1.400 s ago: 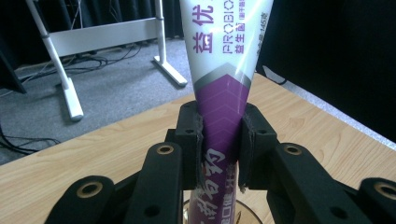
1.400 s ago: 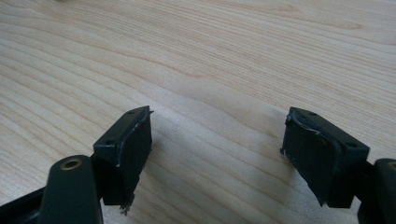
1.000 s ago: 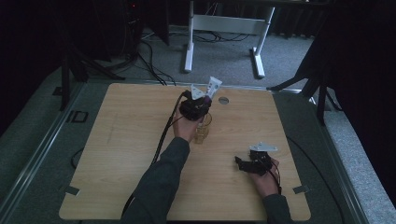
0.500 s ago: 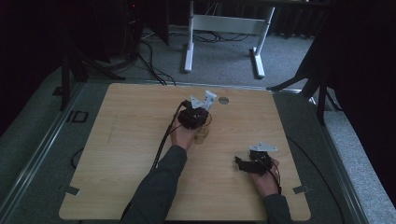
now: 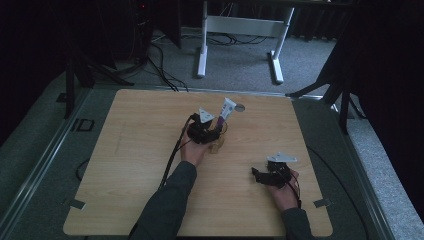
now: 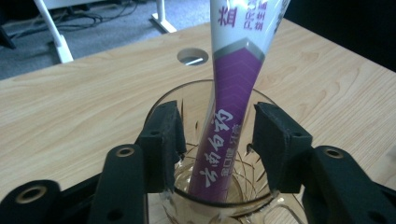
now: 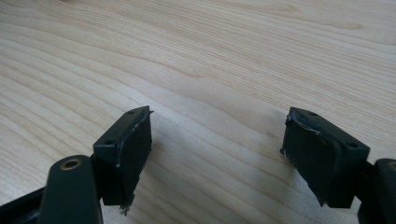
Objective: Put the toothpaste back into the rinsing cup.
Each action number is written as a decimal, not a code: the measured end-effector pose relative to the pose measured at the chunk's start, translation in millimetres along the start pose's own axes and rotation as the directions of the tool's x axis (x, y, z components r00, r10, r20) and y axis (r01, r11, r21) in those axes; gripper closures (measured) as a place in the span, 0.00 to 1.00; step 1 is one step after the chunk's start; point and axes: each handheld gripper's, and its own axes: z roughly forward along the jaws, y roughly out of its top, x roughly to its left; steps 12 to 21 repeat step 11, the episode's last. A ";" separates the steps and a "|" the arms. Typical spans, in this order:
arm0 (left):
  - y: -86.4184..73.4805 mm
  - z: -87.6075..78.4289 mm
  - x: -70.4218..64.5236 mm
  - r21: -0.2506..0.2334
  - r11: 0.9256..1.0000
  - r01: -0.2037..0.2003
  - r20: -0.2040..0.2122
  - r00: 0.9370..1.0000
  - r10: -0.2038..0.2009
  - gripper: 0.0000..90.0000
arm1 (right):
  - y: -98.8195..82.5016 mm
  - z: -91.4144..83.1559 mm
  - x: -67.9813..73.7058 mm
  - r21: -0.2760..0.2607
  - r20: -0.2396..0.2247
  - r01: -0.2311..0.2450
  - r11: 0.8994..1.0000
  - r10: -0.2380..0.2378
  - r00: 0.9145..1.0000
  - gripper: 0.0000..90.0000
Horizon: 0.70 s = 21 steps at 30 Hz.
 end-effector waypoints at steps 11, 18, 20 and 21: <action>-9.6 -55.2 18.7 -0.093 0.995 0.047 -0.003 0.999 -0.047 0.47 | 0.0 0.0 0.0 0.000 0.000 0.000 1.000 0.000 1.000 0.26; -9.6 -55.2 18.7 -0.093 0.995 0.047 -0.003 0.999 -0.047 0.47 | 0.0 0.0 0.0 0.000 0.000 0.000 1.000 0.000 1.000 0.26; -9.6 -55.2 18.7 -0.093 0.995 0.047 -0.003 0.999 -0.047 0.47 | 0.0 0.0 0.0 0.000 0.000 0.000 1.000 0.000 1.000 0.26; -9.6 -55.2 18.7 -0.093 0.995 0.047 -0.003 0.999 -0.047 0.47 | 0.0 0.0 0.0 0.000 0.000 0.000 1.000 0.000 1.000 0.26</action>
